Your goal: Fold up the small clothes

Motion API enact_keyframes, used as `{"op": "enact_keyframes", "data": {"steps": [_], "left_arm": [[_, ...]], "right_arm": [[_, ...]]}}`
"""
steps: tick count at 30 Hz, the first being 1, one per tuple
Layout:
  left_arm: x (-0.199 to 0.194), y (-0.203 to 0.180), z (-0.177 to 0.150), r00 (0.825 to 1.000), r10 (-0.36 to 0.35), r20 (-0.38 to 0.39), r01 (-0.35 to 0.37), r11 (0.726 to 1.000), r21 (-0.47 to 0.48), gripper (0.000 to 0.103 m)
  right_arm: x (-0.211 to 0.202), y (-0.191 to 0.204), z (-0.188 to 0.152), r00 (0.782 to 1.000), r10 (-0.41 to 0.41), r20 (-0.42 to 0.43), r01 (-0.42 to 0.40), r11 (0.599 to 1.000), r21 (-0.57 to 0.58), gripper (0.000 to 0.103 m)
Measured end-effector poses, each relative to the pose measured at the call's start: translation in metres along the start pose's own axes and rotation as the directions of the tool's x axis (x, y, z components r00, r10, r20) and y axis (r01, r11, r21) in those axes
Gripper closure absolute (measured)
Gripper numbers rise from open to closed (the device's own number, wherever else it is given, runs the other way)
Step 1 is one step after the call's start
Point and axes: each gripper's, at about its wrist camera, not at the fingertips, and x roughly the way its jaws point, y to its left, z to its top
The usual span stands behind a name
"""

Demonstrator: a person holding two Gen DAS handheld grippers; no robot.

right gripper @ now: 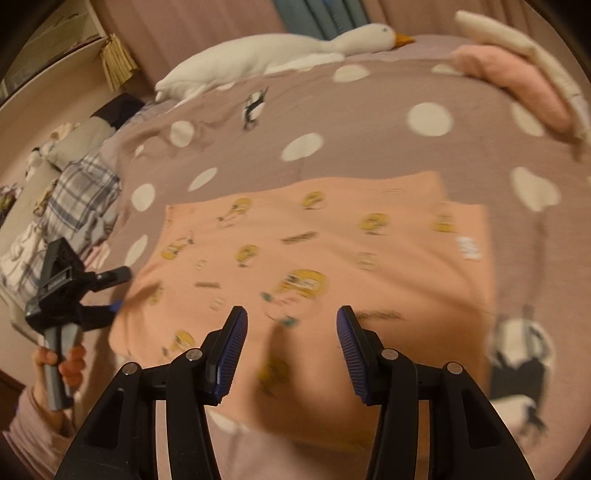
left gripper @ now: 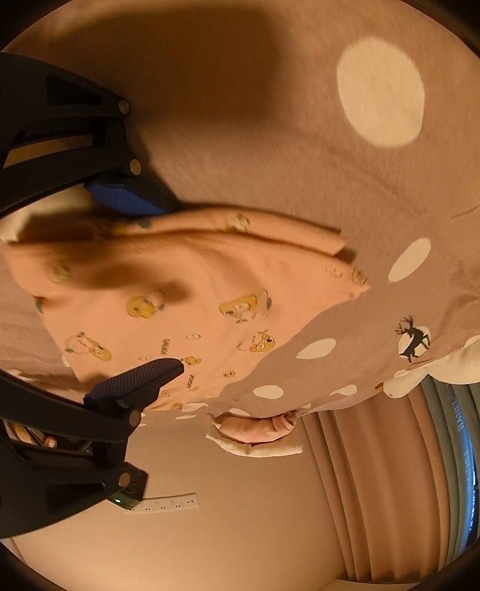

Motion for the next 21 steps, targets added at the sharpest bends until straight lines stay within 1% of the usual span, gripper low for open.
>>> {"op": "enact_keyframes", "data": {"steps": [1, 2, 3, 4, 6, 7, 9, 10, 11, 12, 14, 17, 20, 21], "left_arm": [[0.005, -0.004, 0.001, 1.000, 0.005, -0.003, -0.005, 1.000, 0.010, 0.032], [0.007, -0.005, 0.003, 1.000, 0.010, -0.003, -0.010, 1.000, 0.019, 0.035], [0.011, -0.009, 0.003, 1.000, 0.025, -0.004, -0.025, 0.999, 0.035, 0.049], [0.017, -0.011, 0.004, 0.998, 0.056, -0.020, -0.055, 0.997, 0.050, 0.069], [0.026, -0.009, 0.004, 0.993, 0.115, -0.037, -0.113, 0.992, 0.062, 0.087], [0.025, -0.008, 0.004, 0.993, 0.114, -0.032, -0.111, 0.992, 0.065, 0.086], [0.025, -0.005, 0.005, 0.993, 0.112, -0.028, -0.110, 0.992, 0.068, 0.089], [0.025, -0.004, 0.005, 0.993, 0.110, -0.029, -0.108, 0.992, 0.072, 0.089], [0.025, -0.003, 0.004, 0.994, 0.109, -0.028, -0.107, 0.991, 0.075, 0.089], [0.025, -0.003, 0.005, 0.993, 0.112, -0.029, -0.110, 0.991, 0.076, 0.089], [0.027, -0.005, 0.005, 0.991, 0.126, -0.032, -0.123, 0.989, 0.082, 0.089], [0.027, -0.008, 0.007, 0.989, 0.146, -0.035, -0.142, 0.985, 0.098, 0.089], [0.028, -0.010, 0.008, 0.987, 0.158, -0.034, -0.154, 0.983, 0.102, 0.089], [0.028, -0.011, 0.008, 0.986, 0.165, -0.033, -0.160, 0.981, 0.105, 0.089]], "right_arm": [[0.006, 0.003, 0.003, 1.000, 0.007, -0.005, -0.007, 1.000, 0.005, 0.053], [0.014, 0.008, 0.009, 1.000, 0.017, -0.011, -0.017, 1.000, 0.009, 0.053], [0.020, 0.012, 0.014, 1.000, 0.022, -0.013, -0.021, 1.000, 0.012, 0.053], [0.028, 0.016, 0.021, 1.000, 0.021, -0.014, -0.020, 1.000, 0.015, 0.053], [0.039, 0.024, 0.030, 1.000, 0.013, -0.013, -0.013, 1.000, 0.022, 0.053], [0.046, 0.028, 0.036, 1.000, 0.006, -0.014, -0.005, 1.000, 0.026, 0.053], [0.054, 0.032, 0.042, 1.000, -0.004, -0.009, 0.005, 1.000, 0.029, 0.061], [0.062, 0.035, 0.047, 1.000, -0.019, -0.016, 0.020, 0.999, 0.030, 0.068], [0.067, 0.035, 0.048, 0.999, -0.026, -0.026, 0.027, 0.999, 0.028, 0.068], [0.077, 0.036, 0.049, 0.998, -0.037, -0.055, 0.039, 0.999, 0.026, 0.069], [0.090, 0.037, 0.045, 0.991, -0.085, -0.107, 0.086, 0.996, 0.004, 0.073], [0.074, 0.045, 0.039, 0.990, -0.105, -0.097, 0.102, 0.994, -0.037, 0.074], [0.046, 0.057, 0.019, 0.994, -0.072, -0.080, 0.065, 0.994, -0.084, 0.074], [0.034, 0.061, 0.007, 0.995, -0.054, -0.078, 0.046, 0.993, -0.108, 0.074]]}}
